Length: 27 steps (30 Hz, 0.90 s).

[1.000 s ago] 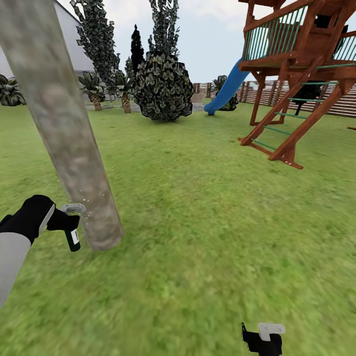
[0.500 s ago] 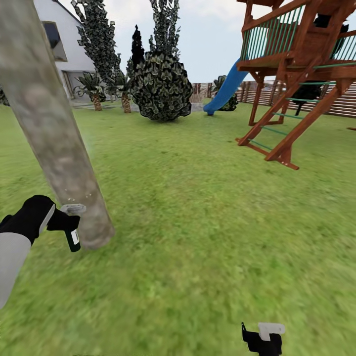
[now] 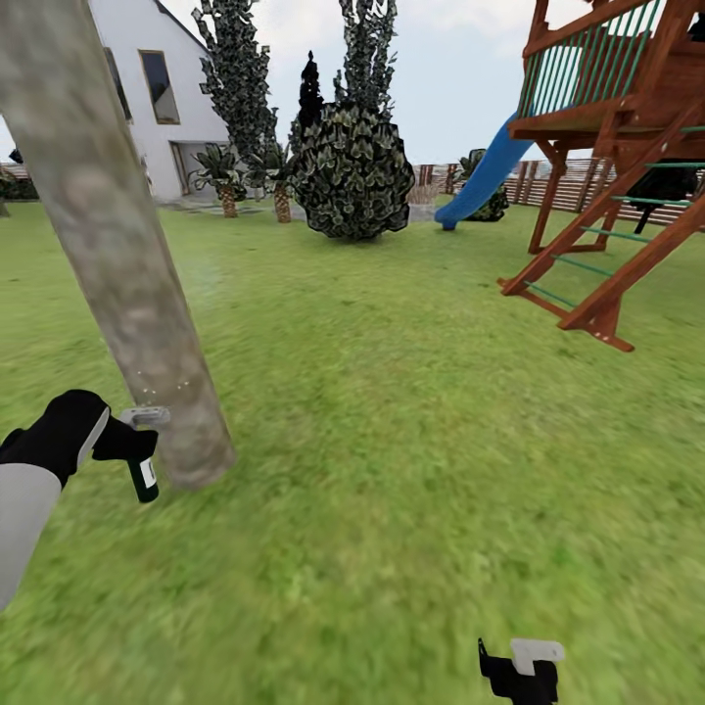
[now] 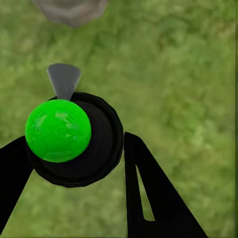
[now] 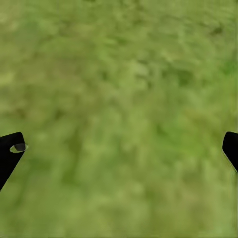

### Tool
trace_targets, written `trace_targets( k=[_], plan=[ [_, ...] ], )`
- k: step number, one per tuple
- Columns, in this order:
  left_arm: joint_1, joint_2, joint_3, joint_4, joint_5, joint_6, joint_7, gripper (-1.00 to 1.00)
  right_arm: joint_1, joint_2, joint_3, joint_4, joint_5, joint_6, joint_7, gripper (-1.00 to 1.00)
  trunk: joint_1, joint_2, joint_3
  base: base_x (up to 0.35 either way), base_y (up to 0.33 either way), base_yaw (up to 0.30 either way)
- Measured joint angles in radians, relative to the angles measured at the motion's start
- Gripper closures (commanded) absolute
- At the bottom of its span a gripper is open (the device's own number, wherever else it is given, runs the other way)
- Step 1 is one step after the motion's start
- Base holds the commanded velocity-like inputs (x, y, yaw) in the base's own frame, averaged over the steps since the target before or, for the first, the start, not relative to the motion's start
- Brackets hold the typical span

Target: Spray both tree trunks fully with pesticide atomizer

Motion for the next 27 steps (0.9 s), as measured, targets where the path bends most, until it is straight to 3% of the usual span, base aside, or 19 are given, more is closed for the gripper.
trace_targets(
  k=[10,18,21,27],
  plan=[
    [0.003,-0.001,0.001,0.0,0.0,0.0,0.0,1.0,0.0,0.0,0.0,0.0,-0.001,0.0,0.0,-1.0,0.0,0.0,0.0,0.292,-0.127,0.02],
    [0.008,0.003,0.005,0.008,0.001,-0.002,0.001,1.0,0.0,0.0,0.0,0.0,0.0,0.0,0.0,-1.0,0.0,0.0,0.0,0.283,-0.149,0.256],
    [0.037,0.0,0.005,0.059,0.0,-0.01,0.005,1.0,0.0,0.001,0.0,0.0,0.0,0.0,0.0,-1.0,0.0,0.0,0.0,0.226,-0.195,0.276],
    [0.065,-0.015,0.007,0.069,0.008,-0.015,0.006,1.0,0.0,0.001,0.0,0.0,0.0,0.0,0.0,-1.0,0.0,0.0,0.0,0.086,-0.252,0.276]
  ],
)
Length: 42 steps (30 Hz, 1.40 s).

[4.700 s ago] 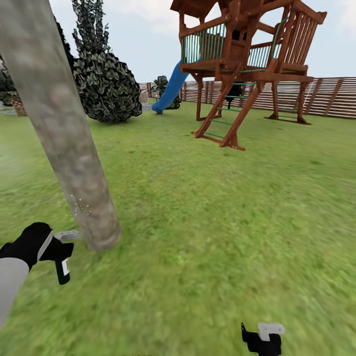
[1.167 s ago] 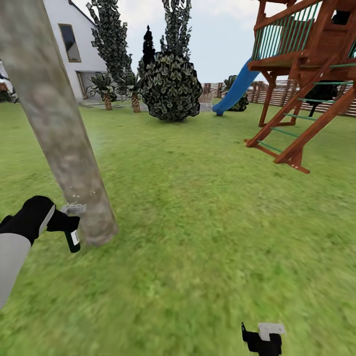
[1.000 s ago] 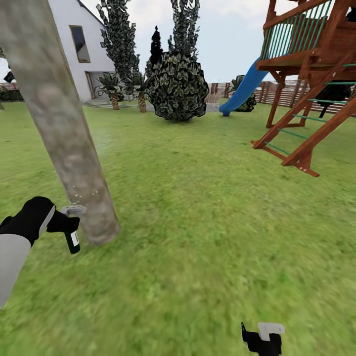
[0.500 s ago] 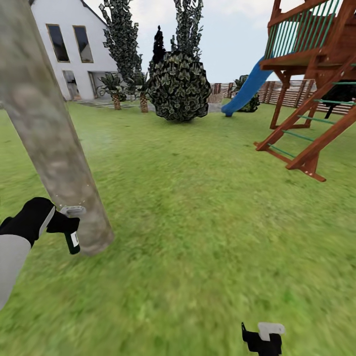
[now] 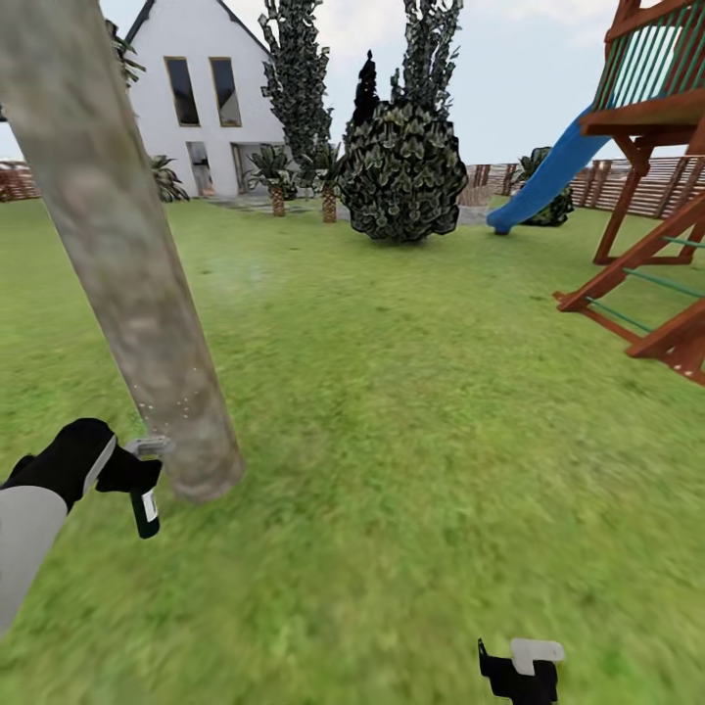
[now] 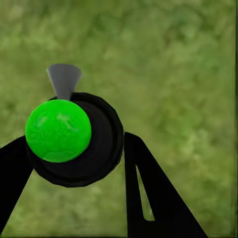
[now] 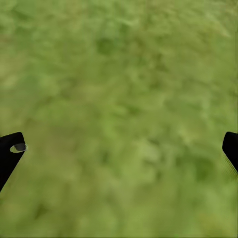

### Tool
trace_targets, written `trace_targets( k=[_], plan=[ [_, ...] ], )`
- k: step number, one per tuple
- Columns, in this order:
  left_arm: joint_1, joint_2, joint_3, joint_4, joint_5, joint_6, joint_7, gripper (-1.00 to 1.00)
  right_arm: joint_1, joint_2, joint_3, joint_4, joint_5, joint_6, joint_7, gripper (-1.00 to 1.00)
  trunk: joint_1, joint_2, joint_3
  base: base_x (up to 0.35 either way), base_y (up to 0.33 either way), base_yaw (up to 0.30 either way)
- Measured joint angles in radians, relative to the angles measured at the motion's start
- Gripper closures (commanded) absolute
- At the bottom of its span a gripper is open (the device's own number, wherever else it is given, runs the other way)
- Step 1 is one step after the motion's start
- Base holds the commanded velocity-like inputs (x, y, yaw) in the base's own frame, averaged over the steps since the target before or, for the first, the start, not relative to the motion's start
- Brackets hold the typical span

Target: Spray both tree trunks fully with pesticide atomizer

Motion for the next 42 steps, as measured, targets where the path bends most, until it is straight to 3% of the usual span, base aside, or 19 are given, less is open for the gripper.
trace_targets(
  k=[5,18,23,34,38,42],
  plan=[
    [0.001,-0.009,0.002,0.001,-0.006,-0.001,0.001,1.0,0.0,0.0,0.0,0.0,0.0,0.001,0.0,-1.0,0.0,0.0,0.0,0.002,-0.277,0.216],
    [0.03,-0.02,0.004,0.003,-0.011,-0.004,0.005,1.0,0.0,-0.002,-0.001,0.0,0.0,0.001,0.0,-1.0,0.0,0.0,0.0,0.103,-0.254,0.005],
    [0.07,-0.019,0.008,0.003,-0.01,-0.007,0.008,1.0,0.0,-0.001,-0.001,-0.001,-0.002,0.001,0.0,-1.0,0.0,0.0,0.0,0.281,-0.143,0.013],
    [0.096,-0.014,0.009,0.002,-0.012,-0.02,0.009,1.0,0.0,-0.001,0.0,0.0,-0.001,0.001,0.0,-1.0,0.0,0.0,0.0,0.192,-0.061,0.253],
    [0.109,-0.025,0.007,0.0,-0.006,-0.015,0.007,1.0,0.0,0.0,0.0,0.0,0.0,0.001,0.0,-1.0,0.0,0.0,0.0,0.005,-0.001,0.277],
    [0.149,-0.085,0.009,0.0,0.001,-0.032,0.005,1.0,0.0,0.0,0.0,0.0,0.0,0.002,0.0,-1.0,0.0,0.0,0.0,0.0,-0.007,0.16]
  ],
)
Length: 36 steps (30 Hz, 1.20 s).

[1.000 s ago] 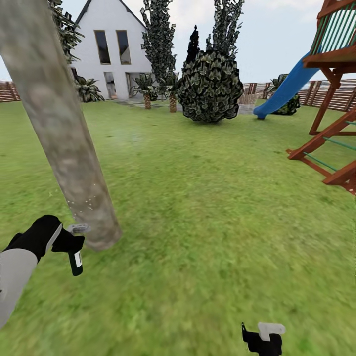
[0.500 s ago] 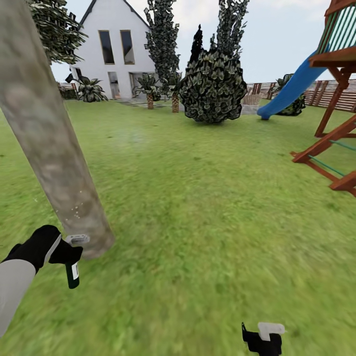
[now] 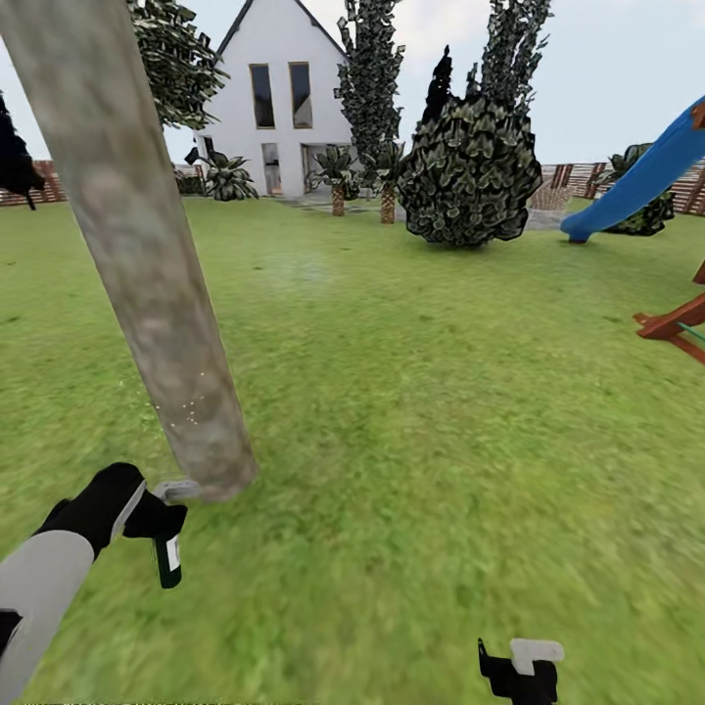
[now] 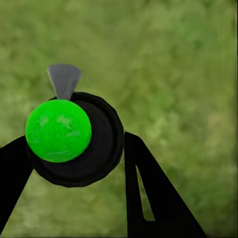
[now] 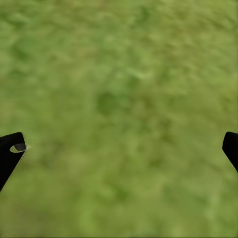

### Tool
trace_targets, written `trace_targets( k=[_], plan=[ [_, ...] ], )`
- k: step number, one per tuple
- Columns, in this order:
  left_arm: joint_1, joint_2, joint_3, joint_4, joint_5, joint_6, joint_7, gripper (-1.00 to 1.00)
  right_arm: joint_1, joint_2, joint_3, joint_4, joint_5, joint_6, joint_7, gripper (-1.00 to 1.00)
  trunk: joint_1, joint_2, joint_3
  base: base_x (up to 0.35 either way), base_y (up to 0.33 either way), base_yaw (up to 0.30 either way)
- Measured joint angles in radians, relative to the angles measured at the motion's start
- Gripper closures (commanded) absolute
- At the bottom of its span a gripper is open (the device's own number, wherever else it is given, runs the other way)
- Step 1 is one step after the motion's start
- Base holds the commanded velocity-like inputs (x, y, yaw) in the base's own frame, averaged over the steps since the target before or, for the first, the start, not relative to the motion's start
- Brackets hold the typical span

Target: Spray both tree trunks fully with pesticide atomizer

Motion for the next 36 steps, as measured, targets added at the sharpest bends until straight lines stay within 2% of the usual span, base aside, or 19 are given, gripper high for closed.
trace_targets(
  k=[1,3,6,10,15,23,30,36],
  plan=[
    [0.013,-0.011,0.0,0.0,-0.004,-0.03,0.0,1.0,0.0,0.0,-0.001,0.0,0.0,0.0,-0.001,-1.0,0.0,0.0,0.0,0.0,-0.072,0.035],
    [0.022,-0.015,0.001,-0.007,-0.014,-0.067,0.001,1.0,0.0,-0.001,-0.001,0.0,-0.001,0.0,-0.001,-1.0,0.0,0.0,0.0,0.069,-0.182,0.014],
    [0.025,-0.016,0.0,-0.011,-0.015,-0.086,0.002,1.0,0.0,-0.001,-0.001,0.0,-0.001,-0.001,-0.001,-1.0,0.0,0.0,0.0,0.17,-0.244,0.003],
    [0.027,-0.013,0.0,0.001,-0.018,-0.088,0.008,1.0,0.0,0.0,0.0,0.0,-0.001,0.0,-0.001,-1.0,-0.001,0.0,0.0,0.307,-0.079,0.21],
    [0.028,-0.014,0.001,0.004,-0.011,-0.088,0.058,1.0,0.0,0.0,0.0,0.0,0.0,-0.001,-0.001,-1.0,-0.001,0.0,0.0,0.339,-0.004,0.275],
    [0.027,-0.025,0.004,0.002,-0.007,-0.088,0.06,1.0,0.0,-0.001,-0.001,0.0,-0.001,-0.001,-0.001,-1.0,-0.001,0.0,0.0,0.321,0.0,0.155],
    [0.028,-0.048,0.001,0.003,-0.004,-0.089,0.059,1.0,0.0,-0.002,-0.001,0.001,-0.001,0.0,-0.001,-1.0,0.0,0.0,0.0,0.019,-0.05,0.001],
    [0.028,-0.051,0.001,0.003,-0.003,-0.089,0.059,1.0,0.0,-0.001,0.0,0.0,0.0,-0.001,0.0,-1.0,0.0,0.0,0.0,0.042,-0.26,0.0]
  ],
)
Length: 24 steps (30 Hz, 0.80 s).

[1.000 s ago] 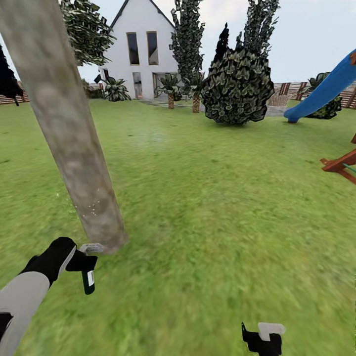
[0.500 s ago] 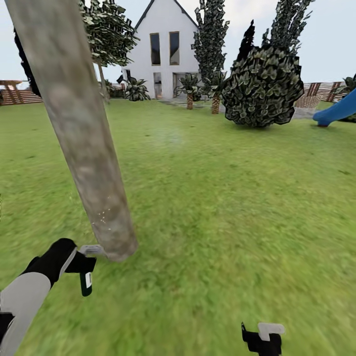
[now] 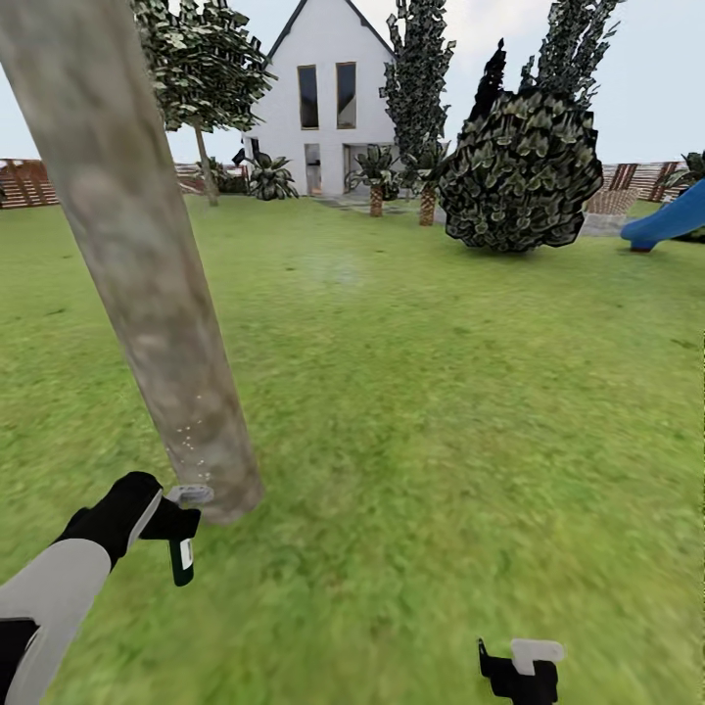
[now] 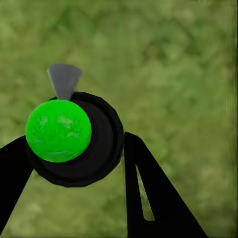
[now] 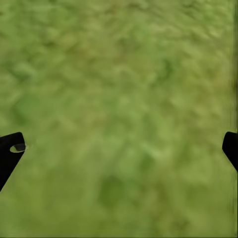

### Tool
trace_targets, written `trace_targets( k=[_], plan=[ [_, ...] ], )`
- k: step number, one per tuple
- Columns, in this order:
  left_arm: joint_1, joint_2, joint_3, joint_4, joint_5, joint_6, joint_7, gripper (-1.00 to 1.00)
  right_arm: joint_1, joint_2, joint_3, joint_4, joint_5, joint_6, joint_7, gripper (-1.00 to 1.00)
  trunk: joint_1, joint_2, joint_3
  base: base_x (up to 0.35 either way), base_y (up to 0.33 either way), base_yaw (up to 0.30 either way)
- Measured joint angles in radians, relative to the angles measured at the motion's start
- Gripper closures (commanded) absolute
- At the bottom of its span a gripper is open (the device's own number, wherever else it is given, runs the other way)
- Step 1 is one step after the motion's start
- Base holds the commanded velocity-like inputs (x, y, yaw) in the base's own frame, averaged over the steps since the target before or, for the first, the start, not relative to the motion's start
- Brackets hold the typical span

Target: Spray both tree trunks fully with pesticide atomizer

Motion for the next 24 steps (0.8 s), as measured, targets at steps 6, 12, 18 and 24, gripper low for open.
trace_targets(
  k=[6,12,18,24],
  plan=[
    [0.0,0.0,0.0,-0.001,0.0,0.0,0.0,1.0,0.0,0.001,0.0,0.0,0.0,0.0,0.0,-1.0,0.0,0.0,0.0,0.125,-0.272,0.129],
    [0.0,0.0,-0.001,-0.001,0.0,0.001,0.001,1.0,0.0,0.001,0.0,0.0,0.0,0.0,0.0,-1.0,0.0,0.0,0.0,0.237,-0.24,0.276],
    [0.0,-0.011,-0.001,-0.001,0.001,0.001,0.001,1.0,0.0,0.001,0.0,0.0,0.0,0.0,0.0,-1.0,0.0,0.0,0.0,0.245,-0.234,0.277],
    [0.0,-0.032,0.0,-0.004,-0.012,0.0,0.002,1.0,0.0,0.001,0.0,0.0,0.0,-0.001,0.0,-1.0,0.0,0.0,0.0,0.081,-0.296,0.277]
  ],
)
